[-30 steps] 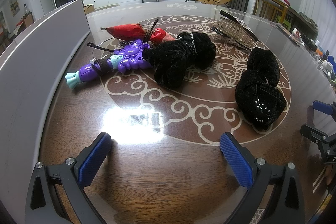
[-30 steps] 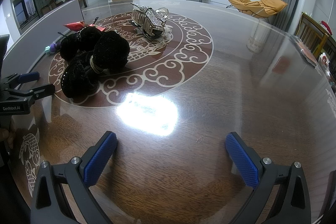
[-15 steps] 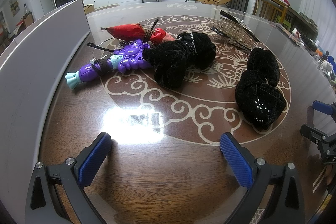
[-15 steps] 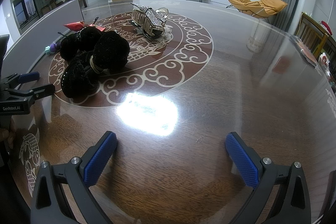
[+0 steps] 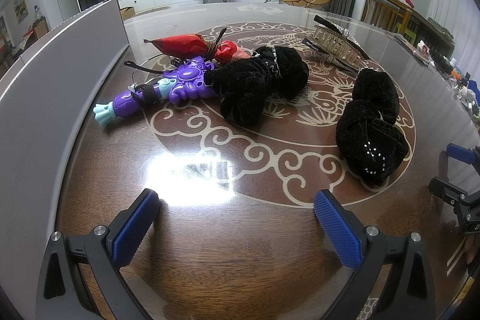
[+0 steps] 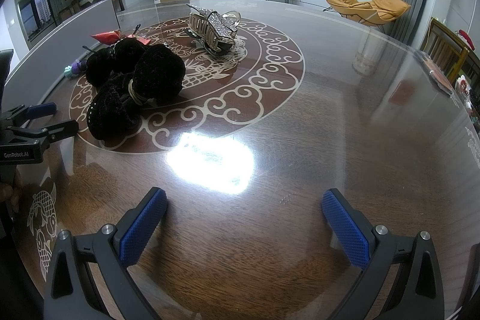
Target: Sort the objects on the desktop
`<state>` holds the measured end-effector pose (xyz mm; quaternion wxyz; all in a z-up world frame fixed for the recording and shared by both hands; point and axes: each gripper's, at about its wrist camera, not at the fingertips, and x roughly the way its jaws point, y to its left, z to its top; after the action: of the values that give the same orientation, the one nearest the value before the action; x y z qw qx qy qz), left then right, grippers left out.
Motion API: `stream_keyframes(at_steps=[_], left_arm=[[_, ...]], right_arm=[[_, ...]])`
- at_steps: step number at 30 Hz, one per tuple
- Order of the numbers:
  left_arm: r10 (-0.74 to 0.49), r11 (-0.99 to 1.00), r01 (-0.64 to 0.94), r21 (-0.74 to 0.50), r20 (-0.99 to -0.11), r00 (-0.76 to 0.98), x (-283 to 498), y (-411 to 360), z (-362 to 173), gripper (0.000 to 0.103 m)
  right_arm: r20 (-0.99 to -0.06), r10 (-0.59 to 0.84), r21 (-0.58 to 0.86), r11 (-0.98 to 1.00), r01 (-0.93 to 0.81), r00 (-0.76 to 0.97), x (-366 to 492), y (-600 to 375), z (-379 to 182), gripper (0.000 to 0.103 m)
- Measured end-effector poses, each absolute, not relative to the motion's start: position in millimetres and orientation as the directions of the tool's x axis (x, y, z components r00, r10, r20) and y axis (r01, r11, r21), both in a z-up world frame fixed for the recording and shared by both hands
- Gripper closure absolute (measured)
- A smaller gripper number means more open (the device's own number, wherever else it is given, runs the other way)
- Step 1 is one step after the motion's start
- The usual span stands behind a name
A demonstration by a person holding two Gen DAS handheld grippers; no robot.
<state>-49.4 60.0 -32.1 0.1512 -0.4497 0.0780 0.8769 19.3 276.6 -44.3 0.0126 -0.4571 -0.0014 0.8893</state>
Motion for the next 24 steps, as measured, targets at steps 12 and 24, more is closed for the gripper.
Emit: stream_keyframes(at_steps=[12,24], left_arm=[[0.283,-0.935,-0.341,-0.092,-0.775,-0.566,-53,48,-15,0.000],[0.194,-0.964,-0.261,-0.048,-0.802,-0.565,-186,44,2,0.000]], right_arm=[[-0.813,0.024,-0.014,-1.000,-0.022,-0.582,19,277,-44,0.000],[-0.813,0.025,-0.015,-1.000,-0.023,-0.582,19,277,-44,0.000]])
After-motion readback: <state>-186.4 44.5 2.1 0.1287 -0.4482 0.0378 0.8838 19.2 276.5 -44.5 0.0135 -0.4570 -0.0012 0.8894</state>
